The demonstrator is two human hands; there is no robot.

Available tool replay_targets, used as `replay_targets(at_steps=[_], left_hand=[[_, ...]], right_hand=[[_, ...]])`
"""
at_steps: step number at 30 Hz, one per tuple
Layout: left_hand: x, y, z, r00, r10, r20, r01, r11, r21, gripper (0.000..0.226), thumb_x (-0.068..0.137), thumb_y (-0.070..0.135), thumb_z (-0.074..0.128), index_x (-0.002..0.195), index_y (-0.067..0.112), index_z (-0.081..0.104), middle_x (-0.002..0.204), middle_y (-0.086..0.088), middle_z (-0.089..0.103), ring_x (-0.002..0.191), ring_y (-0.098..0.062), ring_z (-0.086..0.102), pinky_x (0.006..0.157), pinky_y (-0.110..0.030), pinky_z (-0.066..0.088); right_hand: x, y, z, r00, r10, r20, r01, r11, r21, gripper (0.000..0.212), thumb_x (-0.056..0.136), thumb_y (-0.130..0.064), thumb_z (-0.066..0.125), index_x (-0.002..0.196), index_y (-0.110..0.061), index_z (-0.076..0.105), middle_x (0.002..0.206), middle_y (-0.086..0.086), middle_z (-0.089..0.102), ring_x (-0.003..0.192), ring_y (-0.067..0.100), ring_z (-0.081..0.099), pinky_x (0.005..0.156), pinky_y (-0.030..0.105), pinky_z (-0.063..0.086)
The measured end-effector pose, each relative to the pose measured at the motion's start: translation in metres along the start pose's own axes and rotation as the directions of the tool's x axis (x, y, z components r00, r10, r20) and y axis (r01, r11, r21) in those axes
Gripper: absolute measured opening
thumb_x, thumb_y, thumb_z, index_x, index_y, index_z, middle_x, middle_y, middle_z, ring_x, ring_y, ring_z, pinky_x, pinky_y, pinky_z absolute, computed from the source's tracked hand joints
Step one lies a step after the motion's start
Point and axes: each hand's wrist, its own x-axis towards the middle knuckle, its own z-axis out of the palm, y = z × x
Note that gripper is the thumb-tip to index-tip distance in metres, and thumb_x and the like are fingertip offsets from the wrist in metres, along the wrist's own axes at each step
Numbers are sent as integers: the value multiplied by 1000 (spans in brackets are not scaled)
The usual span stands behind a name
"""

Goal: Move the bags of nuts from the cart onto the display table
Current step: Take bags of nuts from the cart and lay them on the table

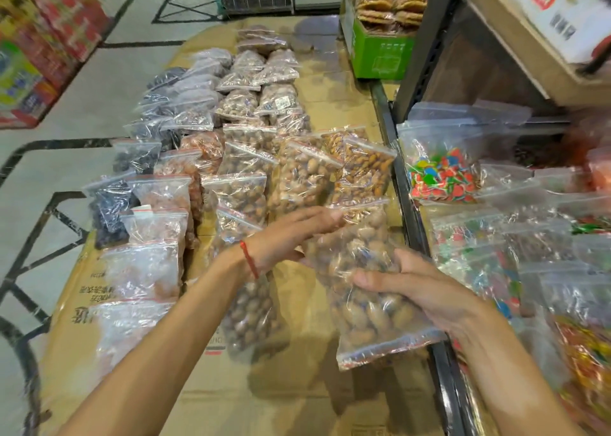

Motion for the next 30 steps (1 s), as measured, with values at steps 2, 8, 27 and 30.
replay_targets(at_steps=[2,8,27,30], left_hand=[[-14,-6,11,997,82,17,-83,994,65,55,82,66,64,130,41,65,128,20,65,111,0,64,77,-21,54],[-38,-23,38,983,169,70,-180,967,181,46,76,58,83,109,26,75,108,-13,77,96,-25,72,89,-56,57],[-84,-68,93,886,-4,-464,-308,743,-595,27,87,17,75,110,3,69,88,-10,75,65,-19,71,52,-28,58],[-88,-74,107,871,-67,-488,-313,690,-653,5,98,15,65,97,11,69,83,-4,76,58,-9,70,46,-19,51]], right_hand=[[-6,7,6,999,-21,50,23,999,-36,52,84,-35,88,131,-20,73,133,20,73,130,46,64,118,69,38],[-20,32,16,992,72,101,-68,997,-42,75,66,-52,98,131,-24,71,127,17,76,135,67,46,118,77,21],[-40,83,34,967,-58,-248,193,803,564,61,77,-13,82,136,-12,66,128,14,74,116,31,71,99,49,57],[-40,95,48,975,-15,-223,140,819,556,62,80,-7,85,139,-9,63,135,15,72,128,36,67,110,60,51]])
